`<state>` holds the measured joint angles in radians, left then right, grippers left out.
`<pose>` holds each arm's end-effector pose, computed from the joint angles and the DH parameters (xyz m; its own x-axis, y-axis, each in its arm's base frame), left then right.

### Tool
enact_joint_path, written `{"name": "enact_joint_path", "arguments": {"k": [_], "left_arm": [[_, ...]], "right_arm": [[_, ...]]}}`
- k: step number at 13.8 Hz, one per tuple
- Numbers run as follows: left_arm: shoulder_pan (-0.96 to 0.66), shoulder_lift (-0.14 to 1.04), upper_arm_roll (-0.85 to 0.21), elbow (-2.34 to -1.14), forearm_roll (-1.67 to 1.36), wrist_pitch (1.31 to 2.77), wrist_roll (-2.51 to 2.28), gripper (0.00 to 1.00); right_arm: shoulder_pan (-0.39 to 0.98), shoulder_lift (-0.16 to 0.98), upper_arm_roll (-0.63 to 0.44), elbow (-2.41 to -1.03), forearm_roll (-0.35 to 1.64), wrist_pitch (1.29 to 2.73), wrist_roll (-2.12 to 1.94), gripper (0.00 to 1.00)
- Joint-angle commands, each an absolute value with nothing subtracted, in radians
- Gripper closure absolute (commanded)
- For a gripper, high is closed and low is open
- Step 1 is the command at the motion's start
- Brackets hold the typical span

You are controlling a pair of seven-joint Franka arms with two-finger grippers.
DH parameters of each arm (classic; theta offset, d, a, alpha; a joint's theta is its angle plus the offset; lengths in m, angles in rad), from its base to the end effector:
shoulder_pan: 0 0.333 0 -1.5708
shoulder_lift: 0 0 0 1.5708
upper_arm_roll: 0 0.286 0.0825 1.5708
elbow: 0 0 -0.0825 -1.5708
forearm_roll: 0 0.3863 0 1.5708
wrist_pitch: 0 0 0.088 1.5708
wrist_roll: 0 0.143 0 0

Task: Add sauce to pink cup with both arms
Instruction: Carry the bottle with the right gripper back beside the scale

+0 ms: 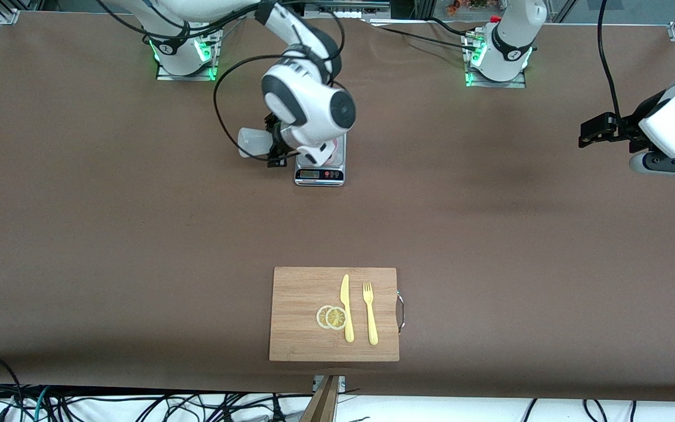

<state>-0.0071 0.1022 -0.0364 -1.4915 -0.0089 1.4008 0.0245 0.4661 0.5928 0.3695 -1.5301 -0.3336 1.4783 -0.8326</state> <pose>0.5577 -0.0248 0.5256 0.9791 -0.0692 -0.1913 -0.0671 -0.9976 0.0173 0.4444 0.3925 0.2422 -0.2420 0.8622 -0.4450 0.9303 0.0758 -0.3589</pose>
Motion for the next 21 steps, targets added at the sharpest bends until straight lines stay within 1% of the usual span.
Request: {"name": "enact_joint_path", "arguments": {"k": [1, 4, 6, 11, 15, 18, 19, 21], "left_arm": [[-0.002, 0.120, -0.041, -1.456, 0.002, 1.382, 0.045, 0.00], [-0.002, 0.120, -0.043, -1.456, 0.000, 1.382, 0.044, 0.00], [-0.002, 0.120, -0.041, -1.456, 0.000, 1.382, 0.044, 0.00], [-0.003, 0.121, -0.043, -1.456, 0.000, 1.384, 0.044, 0.00], [-0.003, 0.121, -0.043, -1.456, 0.000, 1.384, 0.044, 0.00], [-0.006, 0.121, -0.043, -1.456, 0.000, 1.384, 0.043, 0.00], [-0.008, 0.121, -0.043, -1.456, 0.000, 1.384, 0.043, 0.00], [-0.009, 0.121, -0.043, -1.456, 0.000, 1.384, 0.043, 0.00]], "right_arm": [[0.425, 0.595, 0.342, -1.508, -0.215, 1.491, -0.940, 1.00], [0.397, 0.597, 0.284, -1.509, -0.080, 1.574, -1.037, 1.00], [0.352, 0.597, 0.247, -1.511, 0.038, 1.624, -1.135, 1.00], [0.161, 0.597, 0.236, -1.523, 0.303, 1.673, -1.388, 1.00], [-0.016, 0.627, 0.233, -1.566, 0.530, 1.669, -1.633, 1.00], [-0.118, 0.646, 0.229, -1.621, 0.682, 1.660, -1.810, 1.00], [-0.141, 0.652, 0.216, -1.641, 0.716, 1.658, -1.857, 1.00], [-0.184, 0.679, 0.171, -1.664, 0.787, 1.591, -1.981, 1.00]]}}
